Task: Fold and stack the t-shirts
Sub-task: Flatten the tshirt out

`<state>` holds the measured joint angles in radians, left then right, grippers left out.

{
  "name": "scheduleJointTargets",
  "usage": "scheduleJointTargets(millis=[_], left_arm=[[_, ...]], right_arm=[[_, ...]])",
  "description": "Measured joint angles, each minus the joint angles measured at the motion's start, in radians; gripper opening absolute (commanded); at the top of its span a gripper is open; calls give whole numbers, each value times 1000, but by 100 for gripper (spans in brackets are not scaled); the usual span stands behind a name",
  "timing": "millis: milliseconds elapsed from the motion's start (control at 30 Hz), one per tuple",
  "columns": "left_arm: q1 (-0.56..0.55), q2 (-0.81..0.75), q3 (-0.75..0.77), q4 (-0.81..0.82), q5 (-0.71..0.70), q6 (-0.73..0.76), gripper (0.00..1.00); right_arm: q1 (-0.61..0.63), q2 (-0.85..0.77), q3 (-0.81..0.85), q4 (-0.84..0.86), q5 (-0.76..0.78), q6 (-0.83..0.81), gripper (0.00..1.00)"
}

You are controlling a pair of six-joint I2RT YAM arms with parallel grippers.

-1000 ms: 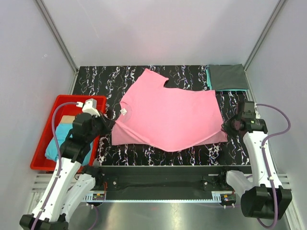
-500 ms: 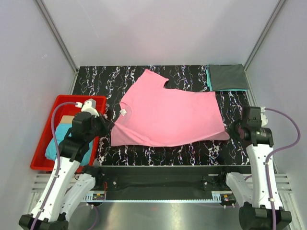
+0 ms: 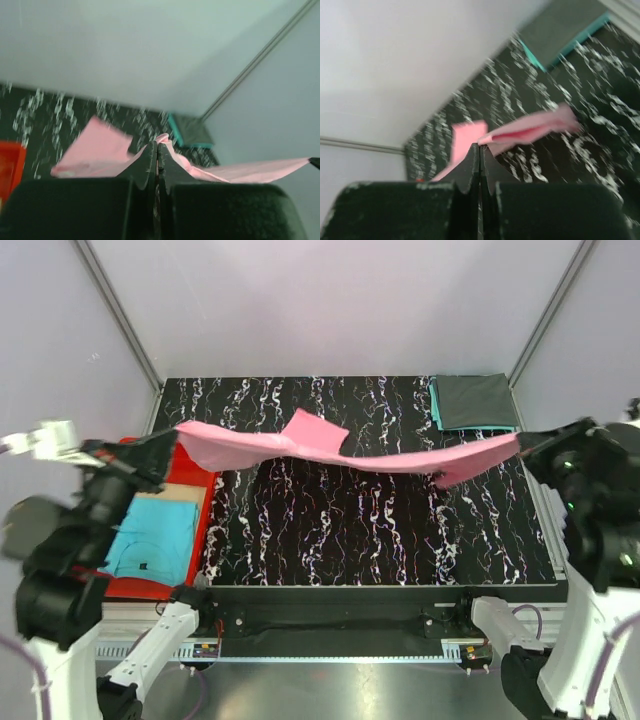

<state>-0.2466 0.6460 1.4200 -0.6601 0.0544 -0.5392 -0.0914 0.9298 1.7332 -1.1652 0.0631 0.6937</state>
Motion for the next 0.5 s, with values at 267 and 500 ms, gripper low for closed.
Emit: scheduleJointTargets(millis=[267, 500], left_arm=[[0, -14, 372, 113, 13, -16, 0], [0, -4, 381, 177, 11, 10, 0]], right_arm=[[0, -81, 343, -63, -73, 50, 0], [0, -66, 333, -79, -85, 60, 0]])
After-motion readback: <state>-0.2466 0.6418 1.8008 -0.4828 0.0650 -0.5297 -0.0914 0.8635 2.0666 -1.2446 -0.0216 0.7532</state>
